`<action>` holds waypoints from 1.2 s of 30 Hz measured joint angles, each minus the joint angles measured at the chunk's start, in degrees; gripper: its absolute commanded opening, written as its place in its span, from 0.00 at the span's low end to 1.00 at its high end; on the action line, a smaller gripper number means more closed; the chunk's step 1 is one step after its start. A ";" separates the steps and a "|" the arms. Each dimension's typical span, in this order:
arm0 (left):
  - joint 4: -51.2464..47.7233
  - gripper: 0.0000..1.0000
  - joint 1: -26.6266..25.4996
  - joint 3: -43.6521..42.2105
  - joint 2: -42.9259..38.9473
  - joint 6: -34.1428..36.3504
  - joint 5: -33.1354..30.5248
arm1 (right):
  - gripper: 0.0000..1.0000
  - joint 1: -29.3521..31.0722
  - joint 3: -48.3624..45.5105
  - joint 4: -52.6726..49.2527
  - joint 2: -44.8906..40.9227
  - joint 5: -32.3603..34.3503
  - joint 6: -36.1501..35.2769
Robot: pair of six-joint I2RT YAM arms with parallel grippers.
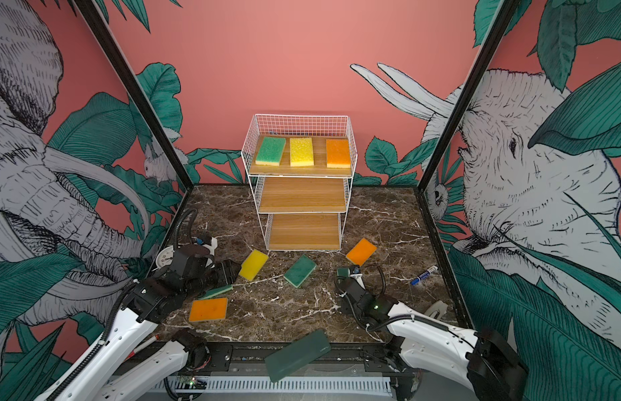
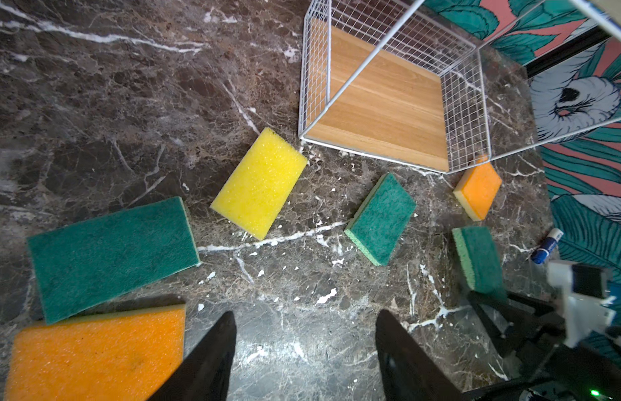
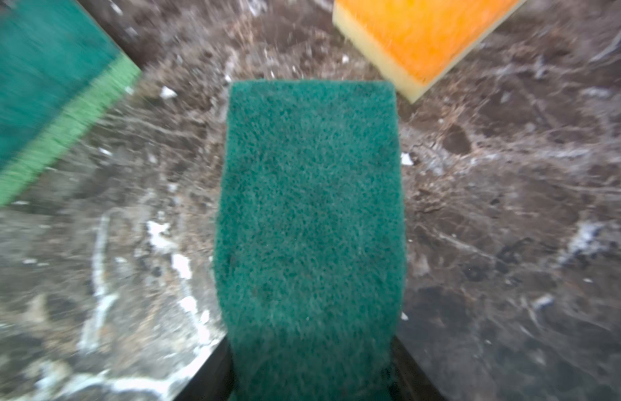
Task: Place and organize the cleaning sponges onto the shelf
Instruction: 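Lift the green scouring pad with the right gripper toward the middle tier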
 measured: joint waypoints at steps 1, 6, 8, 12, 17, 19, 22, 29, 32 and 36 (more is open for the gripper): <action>-0.02 0.66 0.00 -0.11 0.09 0.07 0.00 | 0.55 0.00 0.85 -1.25 -1.42 0.00 0.00; 0.02 0.66 0.00 -0.13 0.61 0.81 0.00 | 0.55 0.42 6.69 -7.76 -6.47 0.02 -0.02; 0.02 0.66 0.00 -0.13 0.57 1.11 -0.07 | 0.55 0.70 9.57 -9.79 -6.64 0.15 -0.13; 0.02 0.66 0.00 -0.13 0.07 1.38 -0.17 | 0.55 1.22 17.03 -12.94 -4.87 1.25 -0.48; 1.79 0.66 0.00 -0.59 -1.57 0.17 1.42 | 0.54 1.46 25.75 -13.14 -0.48 2.21 -1.88; 2.43 0.66 0.00 -0.83 -2.14 -0.33 1.99 | 0.54 1.73 28.11 -13.09 1.31 2.25 -2.34; 2.43 0.66 0.00 -0.85 -2.89 -0.52 2.14 | 0.54 2.08 32.00 -13.20 4.52 2.47 -3.30; 2.21 0.66 0.00 -0.85 -5.07 -0.22 1.22 | 0.54 2.23 39.01 -12.22 8.37 5.40 -6.23; 2.21 0.66 0.00 -0.85 -5.46 0.07 0.90 | 0.54 2.23 41.27 -11.21 9.88 7.13 -7.74; 2.23 0.66 0.00 -0.85 -5.33 0.50 0.74 | 0.54 2.21 45.22 -10.47 13.46 9.05 -10.34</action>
